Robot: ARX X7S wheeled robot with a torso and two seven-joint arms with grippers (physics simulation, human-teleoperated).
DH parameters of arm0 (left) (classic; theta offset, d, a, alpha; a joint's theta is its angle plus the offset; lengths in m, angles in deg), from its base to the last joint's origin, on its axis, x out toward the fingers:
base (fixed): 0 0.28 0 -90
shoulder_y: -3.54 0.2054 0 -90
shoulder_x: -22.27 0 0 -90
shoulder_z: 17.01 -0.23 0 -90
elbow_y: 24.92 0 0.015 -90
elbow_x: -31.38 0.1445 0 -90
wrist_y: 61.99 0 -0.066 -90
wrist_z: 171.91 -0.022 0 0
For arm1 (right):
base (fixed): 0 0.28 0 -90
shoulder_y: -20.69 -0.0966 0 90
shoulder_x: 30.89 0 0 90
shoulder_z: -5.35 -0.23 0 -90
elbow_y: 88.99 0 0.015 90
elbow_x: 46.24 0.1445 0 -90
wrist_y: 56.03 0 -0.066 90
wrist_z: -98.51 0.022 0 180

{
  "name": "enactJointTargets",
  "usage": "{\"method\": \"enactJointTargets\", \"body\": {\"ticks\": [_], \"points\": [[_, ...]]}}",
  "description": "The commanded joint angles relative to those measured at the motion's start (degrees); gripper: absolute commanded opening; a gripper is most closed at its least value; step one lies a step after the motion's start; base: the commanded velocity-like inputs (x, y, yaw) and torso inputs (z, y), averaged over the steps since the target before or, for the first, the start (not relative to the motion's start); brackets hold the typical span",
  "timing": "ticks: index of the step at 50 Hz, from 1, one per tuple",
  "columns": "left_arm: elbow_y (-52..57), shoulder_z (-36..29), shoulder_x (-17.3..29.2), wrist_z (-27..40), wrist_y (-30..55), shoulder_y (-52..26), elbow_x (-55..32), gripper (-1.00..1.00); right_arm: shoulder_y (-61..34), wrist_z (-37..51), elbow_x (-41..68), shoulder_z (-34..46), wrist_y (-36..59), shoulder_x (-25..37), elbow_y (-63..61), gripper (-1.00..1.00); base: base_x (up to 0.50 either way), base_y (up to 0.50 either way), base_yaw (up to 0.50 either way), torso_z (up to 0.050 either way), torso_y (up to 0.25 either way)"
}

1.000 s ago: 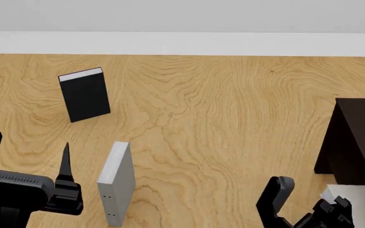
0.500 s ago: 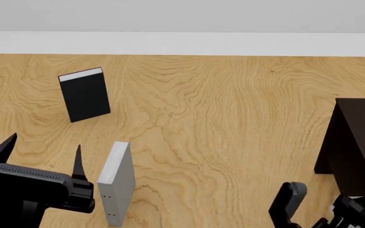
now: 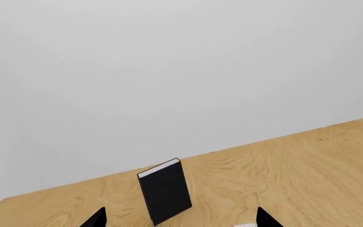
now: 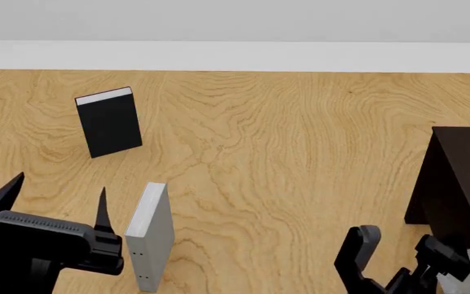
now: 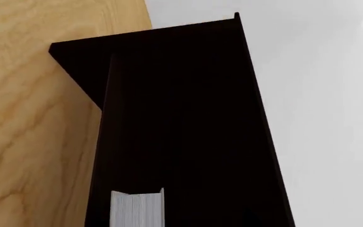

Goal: Pick up the book on the right and place it on the cabinet shelf.

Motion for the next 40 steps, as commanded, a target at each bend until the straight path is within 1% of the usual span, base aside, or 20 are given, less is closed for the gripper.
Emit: {"method": "enactJointTargets", "body": {"ticks": [1, 8, 27, 32, 36, 40], "points": [[-0.08, -0.13, 0.09, 0.09, -0.21, 0.15, -0.21, 1.00, -0.37, 0.74, -2.35, 2.67, -1.75, -0.57, -0.02, 1.00, 0.00, 0.00, 0.00, 0.000, 0.000], [-0.03, -0.14, 0.17, 0.21, -0.45, 0.39, -0.34, 1.00, 0.63, -0.67, -2.12, 2.73, -4.87, -0.94, -0.02, 1.00, 0.00, 0.00, 0.00, 0.000, 0.001], [0.30, -0.38, 0.23, 0.42, -0.37, 0.56, -0.79, 1.00, 1.03, -0.60, -2.02, 1.27, -6.29, -0.84, -0.02, 1.00, 0.00, 0.00, 0.00, 0.000, 0.000], [-0.02, -0.42, 0.22, 0.40, -0.54, 0.48, -0.89, 1.00, 0.57, -1.79, -0.66, -1.19, -12.25, -0.68, -0.03, 1.00, 0.00, 0.00, 0.00, 0.000, 0.000], [0.07, -0.51, 0.25, 0.41, -0.64, 0.52, -0.94, 1.00, 0.01, -6.70, 1.83, -4.86, -21.63, -0.32, -0.05, 1.00, 0.00, 0.00, 0.00, 0.000, 0.000], [0.63, -0.44, 0.35, 0.50, -0.38, 0.65, -1.15, 1.00, -0.32, -10.05, 3.56, -7.30, -25.40, -0.29, -0.12, 1.00, 0.00, 0.00, 0.00, 0.000, 0.000]]}}
